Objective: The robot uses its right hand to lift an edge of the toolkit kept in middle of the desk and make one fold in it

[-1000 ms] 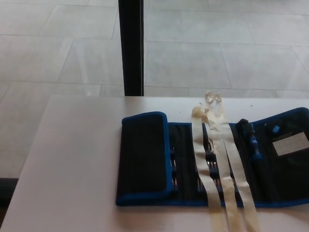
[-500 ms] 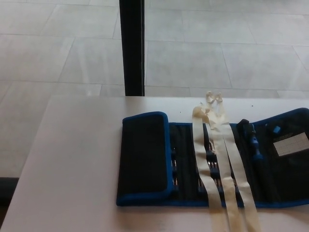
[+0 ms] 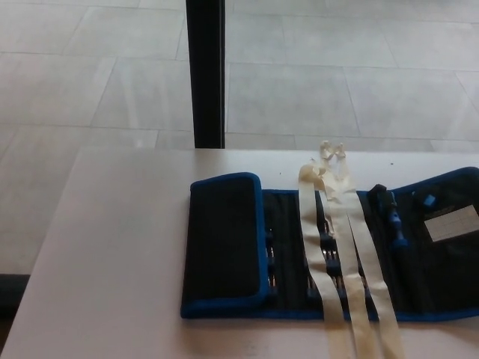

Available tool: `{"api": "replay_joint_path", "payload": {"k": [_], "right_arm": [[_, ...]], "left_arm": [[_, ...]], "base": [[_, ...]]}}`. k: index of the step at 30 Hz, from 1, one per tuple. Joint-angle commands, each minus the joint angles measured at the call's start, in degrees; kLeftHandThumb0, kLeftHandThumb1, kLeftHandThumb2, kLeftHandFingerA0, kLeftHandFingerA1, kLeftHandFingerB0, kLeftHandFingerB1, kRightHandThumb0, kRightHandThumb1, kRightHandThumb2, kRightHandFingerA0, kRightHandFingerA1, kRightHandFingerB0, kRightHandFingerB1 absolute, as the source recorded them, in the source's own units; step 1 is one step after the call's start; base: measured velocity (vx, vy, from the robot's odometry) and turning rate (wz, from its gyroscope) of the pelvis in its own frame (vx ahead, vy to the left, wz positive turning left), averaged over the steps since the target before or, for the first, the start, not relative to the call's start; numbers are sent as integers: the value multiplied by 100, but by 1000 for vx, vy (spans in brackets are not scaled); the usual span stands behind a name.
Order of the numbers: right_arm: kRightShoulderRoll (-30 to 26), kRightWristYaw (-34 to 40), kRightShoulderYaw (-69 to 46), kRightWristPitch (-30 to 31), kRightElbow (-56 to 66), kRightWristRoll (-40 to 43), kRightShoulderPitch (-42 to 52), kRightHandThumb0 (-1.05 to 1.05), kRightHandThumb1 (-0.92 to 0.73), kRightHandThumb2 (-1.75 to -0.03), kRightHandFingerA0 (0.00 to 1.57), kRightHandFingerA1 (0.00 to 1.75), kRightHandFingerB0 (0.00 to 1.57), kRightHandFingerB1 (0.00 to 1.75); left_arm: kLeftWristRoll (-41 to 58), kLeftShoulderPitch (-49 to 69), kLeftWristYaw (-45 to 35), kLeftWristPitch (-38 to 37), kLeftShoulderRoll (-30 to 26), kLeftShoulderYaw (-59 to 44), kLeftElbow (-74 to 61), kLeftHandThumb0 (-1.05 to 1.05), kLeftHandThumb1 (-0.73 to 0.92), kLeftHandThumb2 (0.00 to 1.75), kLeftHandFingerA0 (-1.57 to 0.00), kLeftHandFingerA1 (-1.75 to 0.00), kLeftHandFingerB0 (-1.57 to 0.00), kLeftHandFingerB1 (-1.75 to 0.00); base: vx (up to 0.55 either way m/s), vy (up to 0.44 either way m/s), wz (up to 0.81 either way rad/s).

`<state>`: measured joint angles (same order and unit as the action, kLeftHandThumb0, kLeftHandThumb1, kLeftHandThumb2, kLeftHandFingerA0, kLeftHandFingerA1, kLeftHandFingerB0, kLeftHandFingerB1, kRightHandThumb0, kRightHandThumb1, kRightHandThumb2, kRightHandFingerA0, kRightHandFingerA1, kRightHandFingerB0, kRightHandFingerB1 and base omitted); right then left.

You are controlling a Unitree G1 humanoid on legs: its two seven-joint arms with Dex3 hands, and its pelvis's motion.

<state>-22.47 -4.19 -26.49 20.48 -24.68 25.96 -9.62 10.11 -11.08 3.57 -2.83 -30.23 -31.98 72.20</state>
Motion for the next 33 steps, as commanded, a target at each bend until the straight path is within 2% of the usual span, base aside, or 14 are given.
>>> {"api": "replay_joint_path", "payload": {"k": [1, 7, 8, 9, 10, 11, 12, 13, 14, 15, 23, 24, 25, 33], "right_arm": [[-234, -400, 276, 83, -75, -294, 165, -62, -73, -64, 41, 47, 30, 37], [-191, -308, 639, 213, -96, -520, 89, -59, -75, -62, 49, 45, 39, 38], [-169, -287, 662, 216, -115, -532, 60, -64, -67, -65, 50, 48, 40, 41], [-142, -277, 700, 239, -129, -549, 18, -54, -56, -99, 48, 62, 27, 51], [-135, -294, 728, 262, -128, -555, -5, -54, -56, -99, 48, 62, 27, 51], [-126, -273, 771, 317, -104, -578, -27, -61, -73, -62, 51, 46, 44, 40], [-119, -254, 854, 363, -81, -627, -95, -61, -73, -62, 53, 48, 45, 40], [-119, -278, 902, 376, -79, -642, -146, -60, -73, -62, 52, 49, 45, 40], [-140, -375, 1034, 361, -36, -695, -245, -61, -74, -62, 51, 47, 43, 39], [-144, -415, 1105, 349, -10, -724, -296, -61, -74, -62, 52, 47, 43, 40], [-1, -475, 1333, 573, 34, -729, -679, -61, -68, -66, 50, 49, 36, 41], [38, -441, 1312, 607, 9, -710, -707, -61, -59, -91, 46, 58, 35, 52], [69, -408, 1296, 630, -27, -708, -734, -58, -74, -62, 51, 48, 43, 41], [499, -1, 899, 895, 77, -530, -879, -58, -72, -59, 53, 46, 42, 41]], "left_arm": [[118, 39, -45, 17, -153, 8, -7, -69, 64, 59, -65, -63, -45, -44], [110, 27, 31, 60, -152, 39, -7, -70, 64, 59, -67, -63, -49, -44], [119, 20, 39, 69, -156, 33, -1, -70, 64, 59, -69, -65, -52, -45], [109, 16, 47, 76, -160, 43, 8, -70, 64, 59, -69, -65, -52, -46], [82, 19, 46, 75, -165, 71, 10, -70, 64, 59, -69, -65, -52, -46], [82, 15, 56, 80, -169, 74, 12, -69, 64, 59, -71, -65, -53, -45], [86, 9, 46, 70, -172, 78, 16, -69, 64, 59, -68, -65, -48, -45], [92, 5, 44, 52, -169, 77, 16, -69, 48, 92, -66, -73, -50, -60], [93, 11, 27, 31, -165, 86, -2, -70, 49, 93, -65, -72, -46, -59], [92, 16, 21, 31, -168, 93, -10, -69, 65, 59, -70, -70, -52, -49], [101, -2, 69, 96, -200, 123, 17, -70, 63, 60, -70, -67, -50, -45], [78, 6, 75, 74, -202, 150, 11, -68, 49, 92, -68, -73, -52, -61], [59, 14, 73, 58, -207, 173, 4, -70, 65, 59, -71, -67, -58, -47], [93, 21, 45, 73, -227, 182, 12, -70, 64, 59, -69, -66, -47, -46]], "base": [[0, 0, 0], [0, 0, 0], [0, 0, 0], [0, 0, 0], [0, 0, 0], [0, 0, 0], [0, 0, 0], [0, 0, 0], [0, 0, 0], [0, 0, 0], [0, 0, 0], [0, 0, 0], [0, 0, 0], [0, 0, 0]]}}
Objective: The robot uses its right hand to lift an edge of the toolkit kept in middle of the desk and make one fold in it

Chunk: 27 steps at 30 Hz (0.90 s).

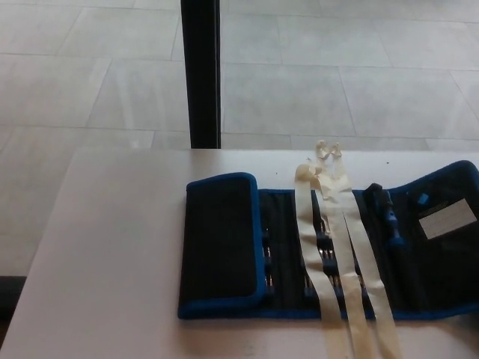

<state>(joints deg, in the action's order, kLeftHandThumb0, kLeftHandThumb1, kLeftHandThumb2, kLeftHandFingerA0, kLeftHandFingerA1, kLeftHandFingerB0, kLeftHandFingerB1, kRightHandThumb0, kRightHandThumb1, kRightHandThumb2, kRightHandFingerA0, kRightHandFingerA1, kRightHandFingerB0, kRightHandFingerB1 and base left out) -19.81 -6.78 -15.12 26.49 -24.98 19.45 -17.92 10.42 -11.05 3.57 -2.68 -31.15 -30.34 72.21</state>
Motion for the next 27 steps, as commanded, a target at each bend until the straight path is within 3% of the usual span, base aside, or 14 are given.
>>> {"api": "replay_joint_path", "payload": {"k": [1, 3, 4, 7, 8, 10, 11, 12, 14, 16, 17, 20, 21, 27], "right_arm": [[297, 245, -320, 276, 193, 197, -54, -60, -57, -90, 47, 58, 36, 53], [399, 283, -423, 272, 305, 207, -67, -57, -71, -61, 56, 47, 42, 41], [507, 285, -479, 301, 688, 328, -46, -59, -59, -91, 51, 60, 35, 52], [845, 505, -587, 352, 1475, 468, -50, -56, -61, -90, 50, 59, 36, 52], [925, 526, -571, 340, 1659, 448, -45, -53, -75, -62, 58, 46, 42, 39], [1034, 490, -485, 278, 1969, 403, -49, -61, -60, -92, 51, 57, 37, 51], [1078, 516, -416, 241, 2102, 325, -38, -60, -74, -62, 59, 43, 44, 40], [1087, 486, -238, 132, 2276, 145, 4, -62, -61, -94, 51, 57, 37, 52], [1092, 450, 18, -32, 2508, -94, 112, -62, -60, -94, 53, 58, 40, 53], [954, 299, 546, -533, 2705, -604, 303, -57, -75, -63, 61, 46, 46, 42], [874, 235, 717, -705, 2743, -756, 360, -55, -75, -63, 60, 47, 45, 42], [711, 74, 1025, -1235, 2710, -1041, 514, -58, -59, -93, 53, 60, 39, 54], [573, -5, 1199, -1607, 2618, -1286, 563, -61, -75, -63, 59, 49, 43, 41], [-404, 399, 2361, -3043, 2240, -3076, 722, -58, -68, -61, 62, 59, 49, 43]], "left_arm": [[72, 10, 48, 72, -137, 10, 19, -70, 65, 59, -69, -66, -49, -47], [62, 16, 50, 73, -143, 20, 30, -70, 65, 59, -69, -67, -49, -47], [89, 24, 24, 88, -139, 4, 0, -70, 65, 59, -67, -65, -43, -46], [58, 32, 49, 58, -124, 32, 23, -70, 65, 59, -70, -68, -53, -47], [23, 52, 34, -3, -120, 65, 35, -71, 65, 60, -70, -70, -49, -47], [47, 26, 72, 33, -110, 54, 41, -71, 64, 59, -71, -70, -52, -47], [50, 21, 64, 30, -109, 56, 40, -71, 65, 59, -72, -69, -53, -47], [48, 17, 62, 38, -116, 62, 37, -70, 64, 59, -71, -70, -46, -46], [46, -8, 96, 90, -122, 76, 5, -70, 65, 59, -70, -69, -45, -46], [100, -6, 41, 58, -120, 26, 28, -69, 64, 59, -69, -68, -46, -48], [98, -10, 40, 79, -125, 28, 24, -69, 49, 92, -70, -75, -43, -59], [91, 0, 21, 82, -132, 29, 26, -68, 65, 59, -72, -68, -47, -47], [80, -2, 26, 70, -135, 36, 29, -69, 64, 59, -70, -66, -46, -46], [13, -22, -32, 50, -145, 114, 1, -69, 65, 59, -67, -65, -47, -44]], "base": [[0, 0, 0], [0, 0, 0], [0, 0, 0], [0, 0, 0], [0, 0, 0], [0, 0, 0], [0, 0, 0], [0, 0, 0], [0, 0, 0], [0, 0, 0], [0, 0, 0], [0, 0, 0], [0, 0, 0], [0, 0, 0]]}}
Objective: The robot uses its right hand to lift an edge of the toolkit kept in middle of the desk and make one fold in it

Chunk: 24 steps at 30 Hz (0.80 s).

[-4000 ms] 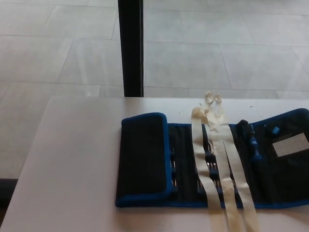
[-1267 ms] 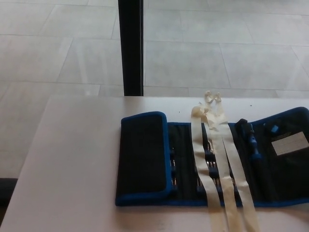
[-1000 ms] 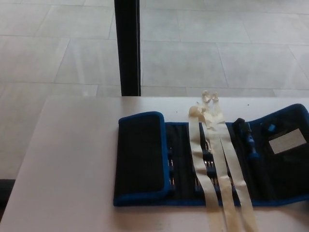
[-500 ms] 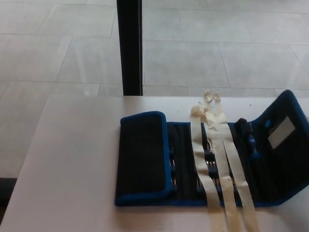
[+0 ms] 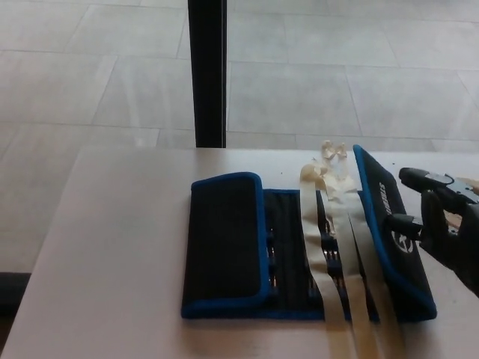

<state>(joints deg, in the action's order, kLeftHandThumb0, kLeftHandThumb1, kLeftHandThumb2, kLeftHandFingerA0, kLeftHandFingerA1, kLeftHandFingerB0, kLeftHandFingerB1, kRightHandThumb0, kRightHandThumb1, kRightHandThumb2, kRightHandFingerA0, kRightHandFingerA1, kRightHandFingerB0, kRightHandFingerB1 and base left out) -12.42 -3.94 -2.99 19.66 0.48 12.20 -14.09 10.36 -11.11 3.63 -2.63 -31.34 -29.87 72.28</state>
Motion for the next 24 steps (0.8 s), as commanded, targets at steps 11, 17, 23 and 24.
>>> {"api": "replay_joint_path", "payload": {"k": [11, 17, 23, 24], "right_arm": [[-1184, 794, 1591, -2161, -2042, -2507, 113, -50, -72, -61, 54, 51, 45, 44], [-1030, 886, 1911, -2127, -2439, -2608, 57, -51, -58, -90, 49, 61, 38, 55], [-877, 930, 2303, -2188, -2494, -2834, 69, -48, -58, -91, 48, 65, 37, 57], [-863, 956, 2309, -2248, -2532, -2832, 76, -48, -58, -91, 48, 65, 37, 57]], "left_arm": [[-58, -158, -2, 82, -198, 161, 6, -71, 63, 59, -69, -69, -48, -49], [-137, -154, -38, 107, -274, 291, -7, -71, 66, 59, -69, -65, -41, -47], [-65, -168, -78, 55, -293, 298, -4, -71, 64, 59, -66, -65, -46, -48], [-65, -173, -65, 61, -296, 300, 14, -71, 64, 59, -66, -65, -46, -48]], "base": [[0, 0, 0], [0, 0, 0], [0, 0, 0], [0, 0, 0]]}}
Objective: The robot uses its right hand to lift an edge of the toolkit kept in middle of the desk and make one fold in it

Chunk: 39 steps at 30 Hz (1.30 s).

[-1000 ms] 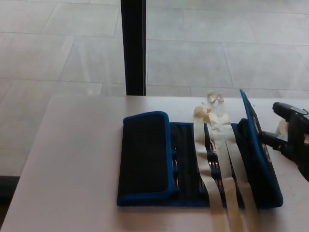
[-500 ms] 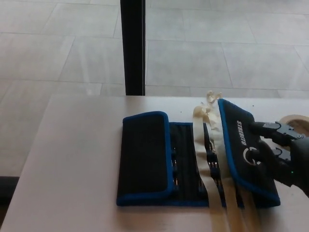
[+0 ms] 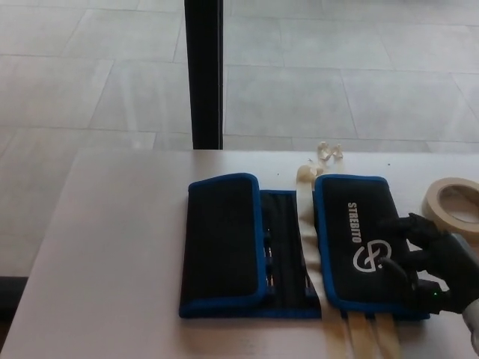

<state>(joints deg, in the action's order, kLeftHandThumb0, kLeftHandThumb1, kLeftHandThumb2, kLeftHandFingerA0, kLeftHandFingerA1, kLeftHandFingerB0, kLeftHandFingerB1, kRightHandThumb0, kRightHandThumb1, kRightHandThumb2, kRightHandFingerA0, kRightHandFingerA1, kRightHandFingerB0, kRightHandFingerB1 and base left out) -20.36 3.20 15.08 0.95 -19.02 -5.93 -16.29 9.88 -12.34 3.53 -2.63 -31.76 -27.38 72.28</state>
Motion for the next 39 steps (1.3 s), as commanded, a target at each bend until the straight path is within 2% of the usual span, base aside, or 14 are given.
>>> {"api": "replay_joint_path", "payload": {"k": [1, 3, 5, 7, 8, 10, 14, 15, 16, 23, 25, 27, 34, 39], "right_arm": [[-65, 247, 502, -429, -585, -1015, 312, -46, -58, -91, 47, 65, 37, 57], [-129, 297, 602, -342, -579, -1198, 268, -49, -59, -93, 48, 65, 37, 56], [-164, 183, 480, -457, -450, -1024, 361, -39, -72, -60, 55, 56, 42, 45], [-203, 166, 382, -546, -378, -995, 389, -42, -56, -87, 51, 66, 38, 56], [-303, 32, 257, -477, -174, -900, 426, -36, -70, -60, 56, 59, 42, 44], [-465, -263, -41, -238, 300, -680, 476, -44, -56, -88, 55, 67, 39, 55], [-382, -749, -827, 132, 1043, 178, 563, -42, -55, -86, 57, 71, 40, 56], [-424, -1029, -1259, 720, 1579, 715, 516, -41, -70, -61, 60, 66, 45, 42], [-459, -1113, -1455, 974, 1842, 887, 499, -41, -71, -61, 63, 68, 45, 42], [-733, -1067, -3094, 2639, 3036, 1953, 154, -44, -69, -61, 70, 45, 51, 40], [-1075, -1227, -3786, 2568, 2786, 2338, 25, -37, -71, -60, 67, 47, 44, 39], [-1212, -1162, -4248, 2670, 2562, 2489, -78, -39, -69, -61, 67, 46, 46, 39], [-1682, -486, -6546, 1849, 574, 2977, 28, -51, -64, -61, 86, 48, 67, 44], [-1957, -369, -7276, 1034, -941, 3008, 337, -54, -68, -60, 78, 59, 55, 45]], "left_arm": [[-22, -54, -45, 59, -256, 55, 25, -71, 64, 59, -66, -65, -48, -48], [-59, -52, -9, 67, -273, 98, 24, -72, 64, 59, -68, -67, -48, -47], [-45, -44, -21, 52, -276, 103, 16, -70, 64, 60, -68, -64, -49, -46], [44, -57, -34, 71, -276, 33, 29, -70, 64, 59, -67, -65, -45, -47], [4, -40, -27, 41, -280, 73, 27, -72, 64, 59, -68, -66, -49, -48], [17, -9, -57, 15, -292, 72, 23, -71, 65, 59, -65, -65, -48, -46], [13, 1, -49, 22, -295, 91, 0, -70, 65, 59, -64, -63, -48, -46], [59, 2, -62, 12, -292, 45, 16, -69, 49, 92, -61, -70, -39, -58], [45, 5, -59, 10, -295, 56, 29, -72, 64, 59, -64, -64, -44, -48], [-15, 58, -79, -23, -314, 119, -4, -72, 66, 59, -66, -64, -50, -45], [-17, 48, -54, -32, -312, 117, 24, -70, 50, 93, -66, -72, -48, -59], [-31, 26, -25, 24, -317, 134, 27, -72, 66, 59, -69, -69, -50, -48], [5, 67, -48, 6, -297, 116, 23, -72, 66, 60, -64, -63, -50, -44], [98, 57, -11, 97, -265, 29, 51, -72, 65, 59, -68, -67, -41, -45]], "base": [[0, 0, 0], [0, 0, 0], [0, 0, 0], [0, 0, 0], [0, 0, 0], [0, 0, 0], [0, 0, 5], [0, 0, 0], [0, 0, 0], [0, 0, 0], [0, 0, 0], [0, 0, 0], [0, 0, 0], [0, 0, 0]]}}
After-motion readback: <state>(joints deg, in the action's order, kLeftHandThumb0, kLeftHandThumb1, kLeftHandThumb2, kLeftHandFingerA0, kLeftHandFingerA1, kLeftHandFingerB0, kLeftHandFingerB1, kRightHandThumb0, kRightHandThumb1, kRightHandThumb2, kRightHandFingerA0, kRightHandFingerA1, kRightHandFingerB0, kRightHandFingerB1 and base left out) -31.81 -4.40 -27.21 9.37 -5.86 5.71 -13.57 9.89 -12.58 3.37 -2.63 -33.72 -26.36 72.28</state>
